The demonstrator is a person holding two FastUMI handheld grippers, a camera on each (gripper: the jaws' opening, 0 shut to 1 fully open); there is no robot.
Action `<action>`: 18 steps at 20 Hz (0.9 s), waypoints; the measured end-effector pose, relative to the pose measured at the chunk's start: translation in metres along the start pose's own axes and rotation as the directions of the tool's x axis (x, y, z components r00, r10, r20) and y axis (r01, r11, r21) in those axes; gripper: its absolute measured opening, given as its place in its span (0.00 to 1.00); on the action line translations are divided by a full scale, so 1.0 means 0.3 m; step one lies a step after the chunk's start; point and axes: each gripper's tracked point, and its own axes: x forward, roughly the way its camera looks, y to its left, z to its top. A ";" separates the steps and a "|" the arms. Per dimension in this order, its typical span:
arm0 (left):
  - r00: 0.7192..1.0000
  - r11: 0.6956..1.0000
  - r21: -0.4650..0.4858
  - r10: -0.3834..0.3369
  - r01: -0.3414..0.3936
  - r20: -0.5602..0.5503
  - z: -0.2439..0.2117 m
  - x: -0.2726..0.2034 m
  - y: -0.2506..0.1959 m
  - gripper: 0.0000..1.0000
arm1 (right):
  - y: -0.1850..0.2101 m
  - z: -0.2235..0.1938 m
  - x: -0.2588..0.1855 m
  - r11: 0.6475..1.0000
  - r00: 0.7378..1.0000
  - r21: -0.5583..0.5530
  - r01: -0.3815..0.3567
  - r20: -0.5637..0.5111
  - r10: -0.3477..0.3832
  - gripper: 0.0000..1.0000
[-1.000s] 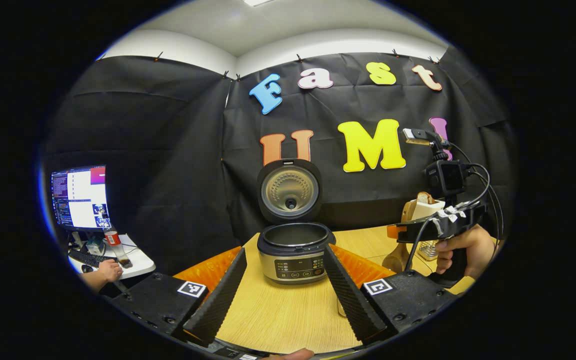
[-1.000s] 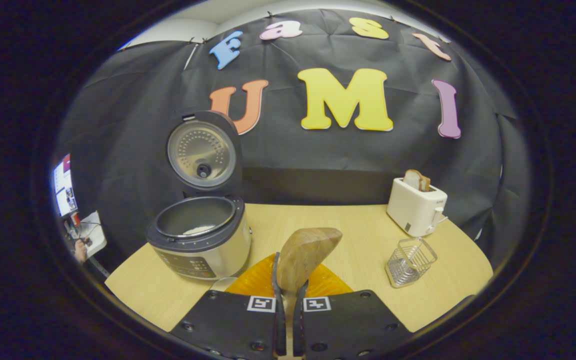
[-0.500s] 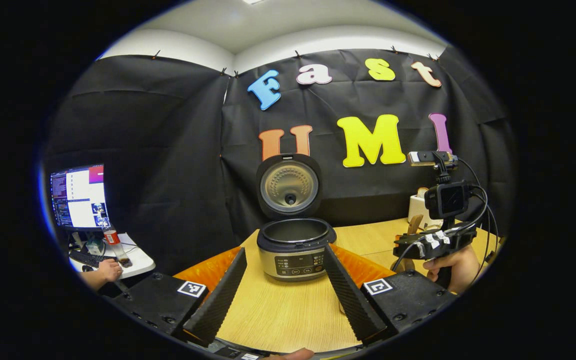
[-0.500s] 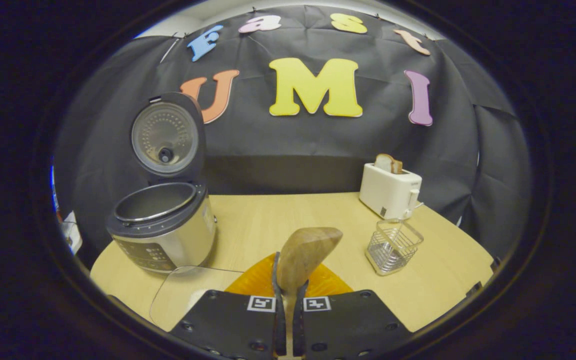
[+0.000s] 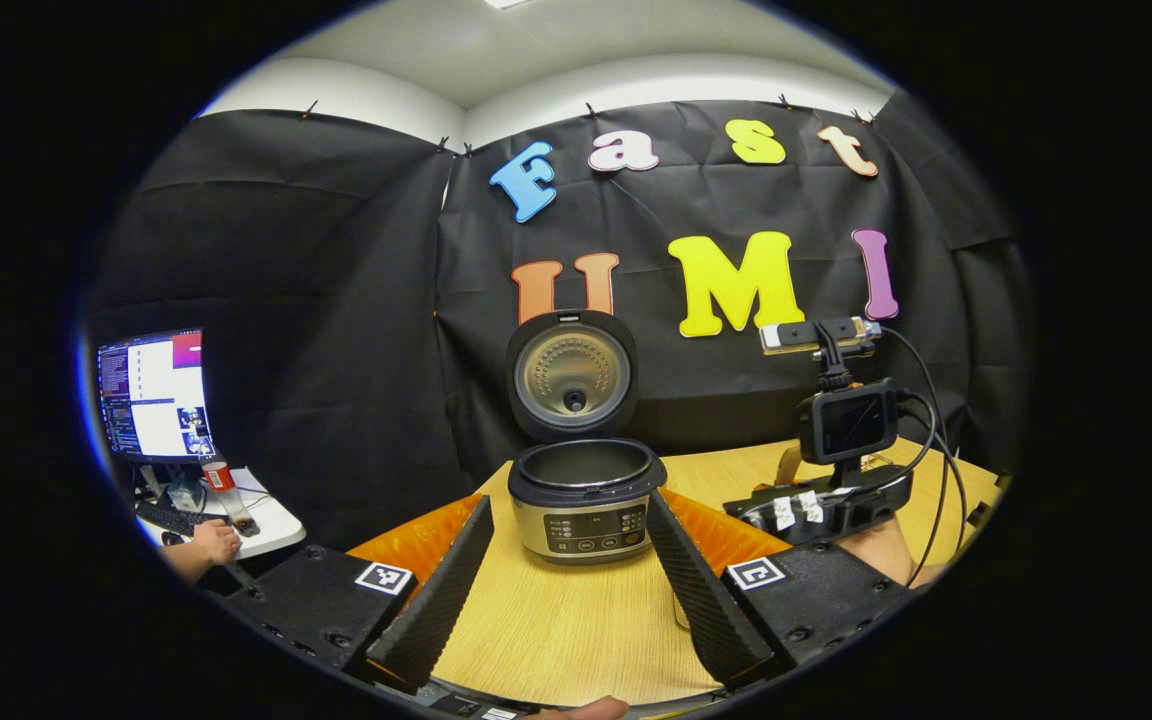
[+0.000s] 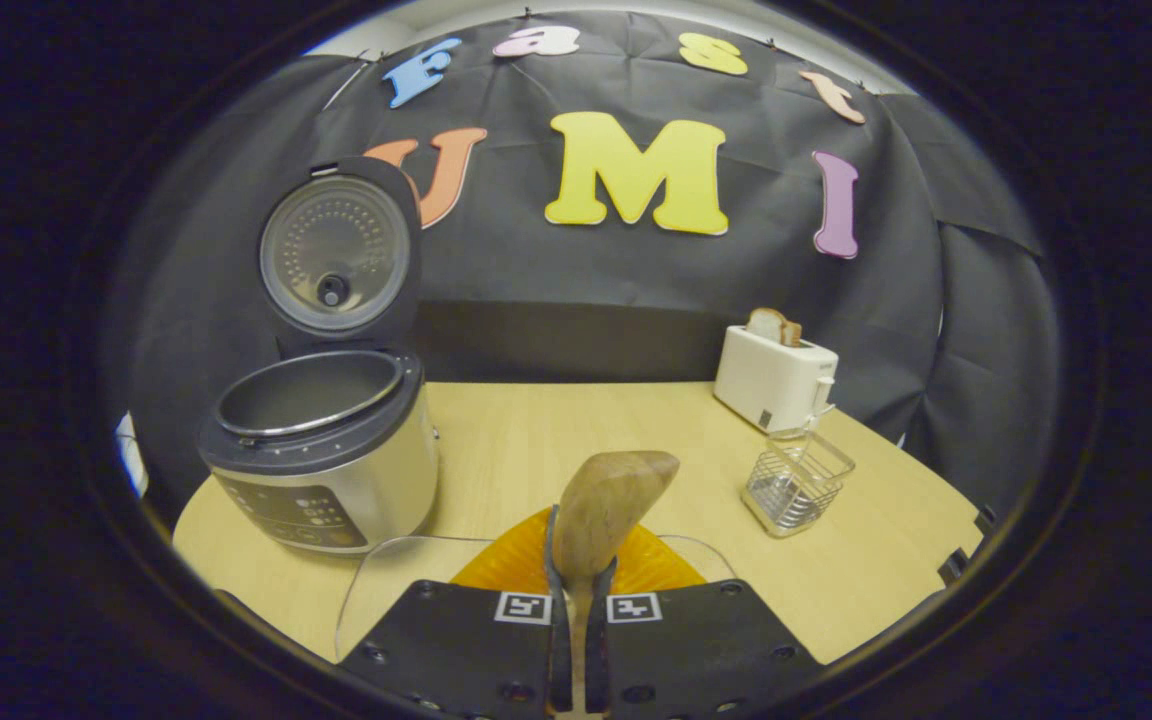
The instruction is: Close the left gripper, press the button to open the rice cooker; take a wooden spoon from the chopstick holder with the right hand, scoop a spoonful of rice and pour it into the rice cooker, then put the wooden spoon back into the chopstick holder.
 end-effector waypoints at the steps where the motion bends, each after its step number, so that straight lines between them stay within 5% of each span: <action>1: 1.000 1.000 -0.007 0.000 0.000 0.001 0.001 0.002 0.001 0.98 | 0.027 -0.005 -0.007 1.000 1.000 0.003 -0.013 -0.003 0.013 0.05; 8: 1.000 0.998 -0.046 -0.031 0.031 -0.002 0.002 0.004 -0.004 0.98 | 0.092 -0.042 -0.074 0.975 0.987 0.190 -0.116 -0.087 0.134 0.05; 14: 0.999 0.998 -0.051 -0.040 0.040 -0.004 -0.003 0.005 -0.016 0.98 | -0.047 -0.133 -0.146 0.862 0.946 0.476 -0.171 -0.163 0.278 0.05; 18: 0.999 0.998 -0.044 -0.049 0.048 -0.016 -0.010 0.012 -0.035 0.98 | -0.063 -0.169 -0.194 0.838 0.915 0.494 -0.232 -0.182 0.361 0.05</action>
